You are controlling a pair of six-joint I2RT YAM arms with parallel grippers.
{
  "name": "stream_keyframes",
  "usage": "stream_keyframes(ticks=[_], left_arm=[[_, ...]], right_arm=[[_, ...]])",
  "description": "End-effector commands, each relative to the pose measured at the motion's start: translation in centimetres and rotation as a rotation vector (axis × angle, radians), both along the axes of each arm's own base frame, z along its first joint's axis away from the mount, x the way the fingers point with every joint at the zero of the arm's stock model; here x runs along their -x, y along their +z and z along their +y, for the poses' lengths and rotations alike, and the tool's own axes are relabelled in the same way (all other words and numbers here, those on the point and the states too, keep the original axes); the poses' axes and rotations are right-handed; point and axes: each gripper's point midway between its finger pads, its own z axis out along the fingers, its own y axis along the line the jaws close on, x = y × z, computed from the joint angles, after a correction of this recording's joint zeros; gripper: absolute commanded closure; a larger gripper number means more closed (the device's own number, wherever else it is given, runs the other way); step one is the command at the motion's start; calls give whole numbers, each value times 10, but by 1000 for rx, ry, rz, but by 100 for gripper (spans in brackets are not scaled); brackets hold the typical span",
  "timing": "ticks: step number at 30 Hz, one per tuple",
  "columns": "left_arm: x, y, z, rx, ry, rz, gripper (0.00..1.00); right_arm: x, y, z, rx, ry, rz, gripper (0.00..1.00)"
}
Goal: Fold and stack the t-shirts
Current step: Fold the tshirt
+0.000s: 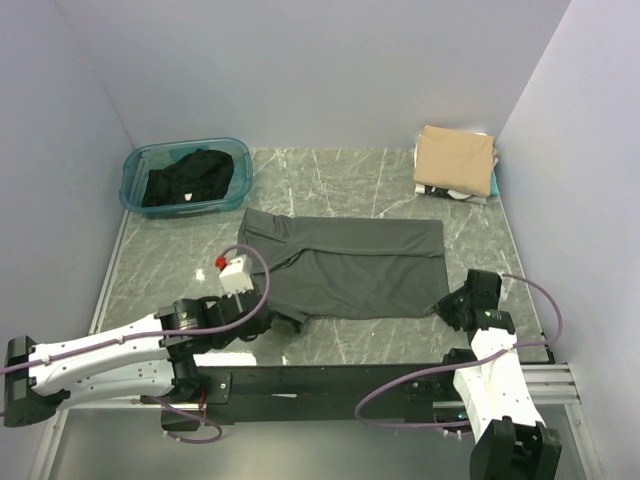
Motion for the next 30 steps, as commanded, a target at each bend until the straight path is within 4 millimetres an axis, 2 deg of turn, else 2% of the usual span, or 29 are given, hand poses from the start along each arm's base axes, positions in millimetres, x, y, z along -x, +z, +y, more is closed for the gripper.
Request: stream_keyframes(ticks=[1,6,10,15,21,30], left_arm=[[-32,35,-15,33,12,-119,99],[-58,42,-18,-19,31,-144,99],[-79,47,-12,-28,72,-154,99],[-96,58,-16,-24,61,-181,99],[-118,64,-11,-69,86,-193,99],[-167,80,-8,-124,71,-242,99]], right_arm=[[-26,35,-6,48,42,-110,100],[-35,40,-5,53,74,-117,100],[-44,44,-7,64,89,-115,100],[-58,56,-9,69,105,-133,100],[-70,63,-9,69,133,-124,100],[-93,75,-7,51,166,-127,100]])
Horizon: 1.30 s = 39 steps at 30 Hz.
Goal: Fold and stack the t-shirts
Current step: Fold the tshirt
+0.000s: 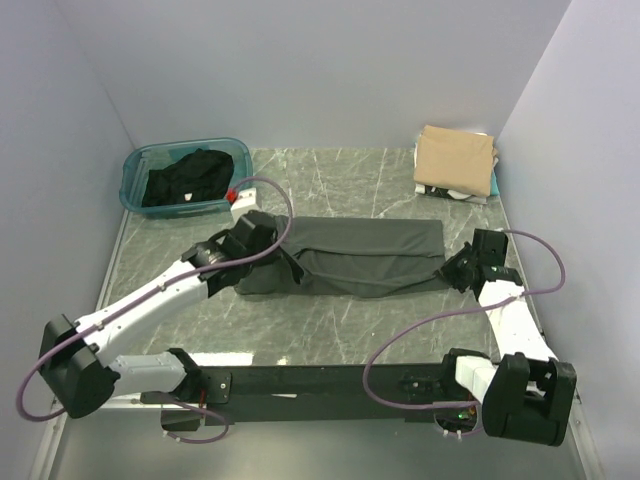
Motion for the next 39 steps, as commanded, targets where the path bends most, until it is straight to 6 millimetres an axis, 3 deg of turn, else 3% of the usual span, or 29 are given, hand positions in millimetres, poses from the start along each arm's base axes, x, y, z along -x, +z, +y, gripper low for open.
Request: stream_keyframes(ticks=[1,2,7,9,10,15,21,22,24,25,26,28,29,31,32,33,34,35,36,37,38,39], left_arm=[[-27,23,-11,-20,-75,-74,99],[-34,29,-15,-14,-84,-93,99],[-63,19,-20,-73,-143,-83,99],[-76,24,-23,-74,-150,-103,99],[-83,15,-21,-99,-152,-90,99],[-117,16,-28,-121,-200,-108,99],[-154,-12,-27,-190,-198,-33,98],[-160,-31,-26,-209,-187,8,87],[-175,-32,-20,-222,-149,26,65],[-180,-48,-20,-232,-144,60,36],[-191,-38,-24,-222,-137,37,24],[-200,-48,-21,-236,-110,71,7],[-209,-34,-24,-225,-95,44,4],[-210,-27,-23,-208,-67,46,1],[-207,-27,-23,-198,-69,47,1],[-203,-24,-25,-180,-75,43,1],[-198,-9,-30,-125,-83,15,1],[-187,-21,-26,-118,-81,46,1],[-179,-21,-26,-95,-82,52,1],[-172,-2,-31,-28,-84,16,1],[-155,-22,-27,-18,-87,62,1],[-144,-9,-28,39,-82,40,0]], right_arm=[[-21,21,-4,22,17,-68,100],[-23,22,-5,26,16,-69,100],[-34,22,-7,26,18,-46,100],[-40,23,-8,22,20,-48,100],[-42,19,-8,18,21,-35,100],[-56,20,-11,22,20,-24,100],[-69,13,-15,19,7,-4,99],[-72,9,-15,15,13,4,94],[-83,15,-17,25,15,-12,82],[-87,13,-19,26,16,-9,74],[-89,14,-21,41,14,-9,70],[-97,23,-26,64,14,-26,60],[-96,26,-28,84,26,-20,50],[-101,43,-33,129,29,-55,39],[-101,48,-33,154,49,-65,26],[-102,55,-34,178,58,-84,22],[-102,63,-31,198,77,-110,20],[-104,67,-25,224,118,-128,18],[-106,71,-21,239,141,-142,17],[-109,71,-16,249,168,-151,16],[-112,71,-10,261,200,-153,16],[-118,67,0,260,239,-146,16]])
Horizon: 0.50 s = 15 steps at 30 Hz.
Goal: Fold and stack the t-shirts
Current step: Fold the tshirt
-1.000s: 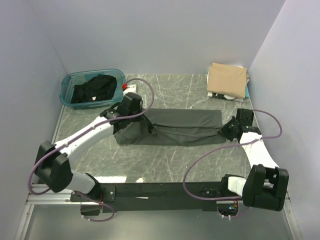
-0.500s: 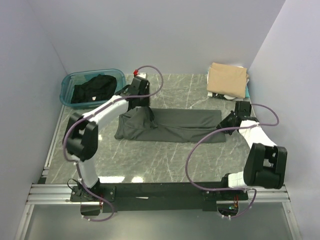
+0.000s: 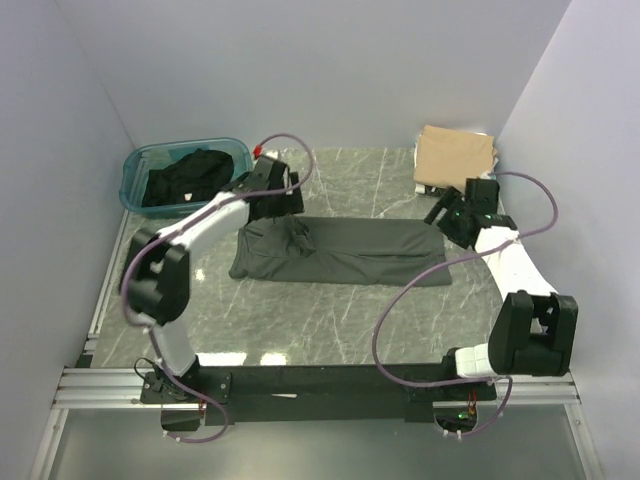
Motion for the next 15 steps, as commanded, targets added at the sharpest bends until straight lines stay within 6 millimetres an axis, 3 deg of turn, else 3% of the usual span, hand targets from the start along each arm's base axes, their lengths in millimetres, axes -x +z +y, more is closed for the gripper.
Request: stream_keyframes(ticks=[1,2,4,6,7,8,9,12,15], left_arm=[[33,43,-12,204,3,-61,0],[50,25,-13,231,-13,-21,1],[68,24,-13,281,-16,-7,1],[85,0,-5,274,9,39,1],[93,-12,0,270,24,69,1],[97,-18,1,272,31,88,1],[101,-23,-2,287,23,107,1],[104,-54,1,245,40,166,1],[92,-66,5,200,67,172,1]], right_arm=[[-23,16,20,77,132,-54,16],[-29,14,25,92,162,-53,16],[-48,2,46,96,239,-22,16],[-67,2,56,98,269,-13,16],[-71,-23,59,82,278,58,16],[-83,-20,64,72,286,53,16],[-85,-39,69,64,300,99,16],[-87,-63,73,61,298,160,16],[-63,-85,76,19,286,252,16]])
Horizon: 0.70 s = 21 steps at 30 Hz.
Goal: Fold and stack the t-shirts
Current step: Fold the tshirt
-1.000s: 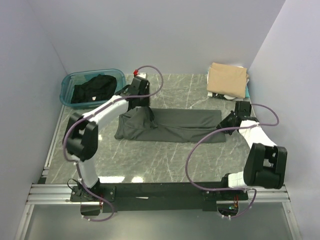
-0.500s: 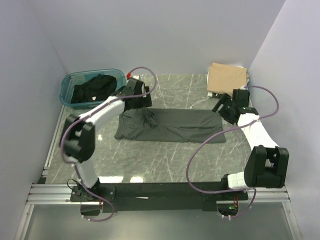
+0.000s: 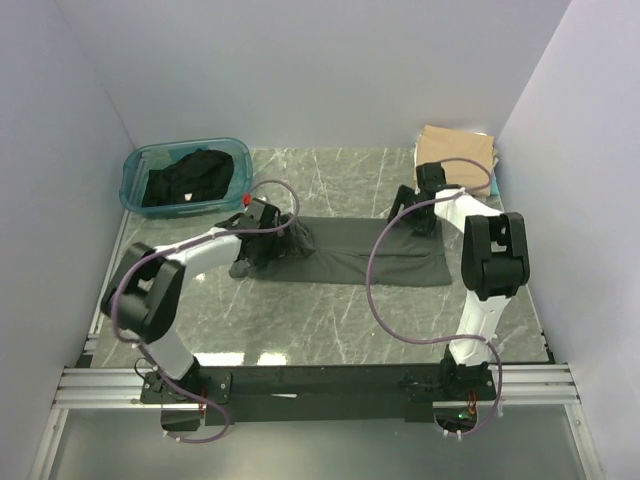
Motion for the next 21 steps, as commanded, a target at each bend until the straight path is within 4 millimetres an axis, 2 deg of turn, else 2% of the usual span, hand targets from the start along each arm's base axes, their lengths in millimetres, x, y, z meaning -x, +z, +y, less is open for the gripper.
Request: stream_keyframes(ticks=[1,2,3,4,5,6,7,8,9,10,11,12,13,14,16,17,18,19,20,21], left_arm=[[-21,-14,-4,-9,28,0,1],[-34,-9,-8,-8,30,-16,1],[-39,-27,-5,-38,38,21,1],[-51,-21,-10,-34,29,20,1],[-57,-24,-12,-40,23,26,1],[-60,-40,-12,-65,13,57,1],[-74,-32,-18,-66,10,38,1],[-79,-34,-18,-83,8,42,1],[-83,-49,-17,-118,6,66,1],[-96,-39,-20,-132,4,49,1],[-104,-40,-17,-162,17,43,1],[-109,-50,-15,-197,9,54,1],[-126,-38,-21,-194,4,13,1],[-133,-36,-20,-216,8,2,1],[-160,-31,-29,-236,-27,-51,1],[-164,-33,-32,-241,-39,-41,1],[-169,-46,-37,-253,-82,-32,1],[-182,-35,-47,-227,-98,-69,1],[-186,-35,-54,-212,-112,-75,1],[-185,-45,-64,-187,-168,-65,1]], right_arm=[[23,-8,7,-30,3,61,16],[40,-23,8,-45,-1,89,16],[46,-20,10,-57,1,82,16],[55,-23,10,-65,0,92,16],[74,-33,8,-62,-3,126,16],[80,-26,8,-65,-9,107,16],[89,-27,9,-76,-10,115,16],[108,-35,10,-78,-7,154,16],[114,-30,11,-79,-7,146,16],[124,-31,11,-72,-11,162,16],[142,-38,12,-72,-7,197,16],[151,-34,20,-76,12,189,16],[160,-35,25,-86,6,197,16],[183,-46,31,-93,15,238,16],[203,-41,55,-134,42,217,16],[225,-45,62,-163,58,235,16],[242,-45,78,-170,114,242,16],[252,-44,89,-199,112,244,16],[269,-43,98,-231,148,253,16],[282,-41,109,-248,200,261,16]])
